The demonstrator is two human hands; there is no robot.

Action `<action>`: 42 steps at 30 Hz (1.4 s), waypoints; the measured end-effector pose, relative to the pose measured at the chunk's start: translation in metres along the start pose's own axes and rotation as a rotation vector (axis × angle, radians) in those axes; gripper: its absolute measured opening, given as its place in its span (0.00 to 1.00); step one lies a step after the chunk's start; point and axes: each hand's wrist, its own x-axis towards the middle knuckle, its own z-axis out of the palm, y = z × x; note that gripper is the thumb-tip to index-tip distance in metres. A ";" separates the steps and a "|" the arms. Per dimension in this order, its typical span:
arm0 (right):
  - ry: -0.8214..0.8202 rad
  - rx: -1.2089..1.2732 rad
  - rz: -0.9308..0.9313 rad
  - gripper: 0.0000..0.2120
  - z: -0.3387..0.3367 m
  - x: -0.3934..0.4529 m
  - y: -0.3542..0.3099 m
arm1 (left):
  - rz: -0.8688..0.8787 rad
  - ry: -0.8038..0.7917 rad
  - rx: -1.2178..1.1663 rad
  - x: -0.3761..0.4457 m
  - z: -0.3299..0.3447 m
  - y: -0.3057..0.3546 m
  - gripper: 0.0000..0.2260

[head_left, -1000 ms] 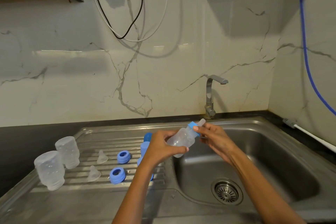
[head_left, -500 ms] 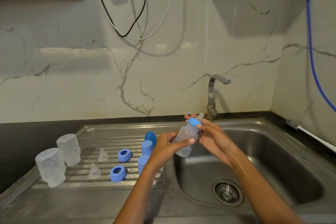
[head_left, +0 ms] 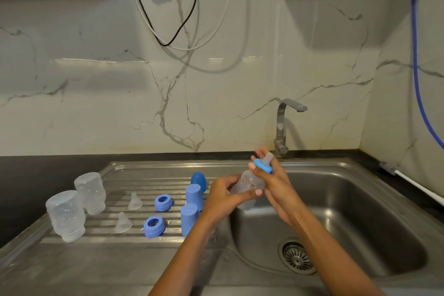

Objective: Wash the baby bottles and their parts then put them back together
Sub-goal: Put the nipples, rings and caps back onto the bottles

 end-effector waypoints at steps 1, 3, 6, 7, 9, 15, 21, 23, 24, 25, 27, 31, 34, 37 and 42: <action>-0.060 0.058 0.015 0.27 -0.002 0.001 -0.001 | -0.018 -0.004 -0.039 -0.001 -0.001 0.001 0.13; -0.146 0.175 0.061 0.24 -0.006 0.002 -0.002 | -0.054 -0.025 -0.111 -0.001 -0.003 0.003 0.14; -0.213 0.296 0.126 0.22 -0.013 0.005 -0.005 | -0.081 -0.045 -0.161 -0.001 -0.006 0.004 0.18; -0.227 0.252 0.109 0.21 -0.016 0.005 -0.006 | -0.080 -0.045 -0.160 -0.001 -0.005 0.004 0.19; -0.211 0.083 0.038 0.21 -0.020 0.004 -0.006 | -0.060 -0.013 -0.119 0.000 -0.005 0.003 0.17; 0.233 -0.139 0.057 0.22 -0.009 0.001 0.010 | 0.145 0.109 0.319 -0.001 0.000 -0.004 0.19; 0.028 -0.120 -0.023 0.29 0.001 0.000 0.005 | 0.074 0.049 0.067 0.001 0.004 -0.003 0.16; -0.085 -0.001 0.022 0.27 -0.003 0.001 0.002 | 0.015 0.027 -0.045 0.000 0.000 -0.001 0.14; -0.123 0.085 0.046 0.24 -0.005 0.002 0.000 | -0.008 0.012 -0.095 0.000 -0.002 0.000 0.13; -0.150 0.173 0.070 0.22 -0.007 0.003 -0.001 | -0.027 -0.003 -0.130 0.000 -0.003 0.001 0.13; -0.194 0.259 0.085 0.20 -0.011 0.003 -0.003 | -0.049 -0.015 -0.148 0.001 -0.004 0.001 0.13; -0.169 0.068 0.012 0.21 -0.014 -0.001 -0.001 | -0.026 0.042 -0.037 0.000 -0.006 -0.002 0.18; 0.078 -0.030 0.005 0.20 -0.010 -0.004 0.005 | 0.096 0.100 0.219 -0.001 -0.005 -0.004 0.20; 0.231 -0.078 0.041 0.20 -0.002 -0.005 0.010 | 0.172 0.106 0.337 -0.002 0.002 -0.004 0.21; 0.056 -0.055 0.007 0.28 0.004 -0.005 0.004 | 0.097 0.068 0.164 0.000 0.003 -0.004 0.16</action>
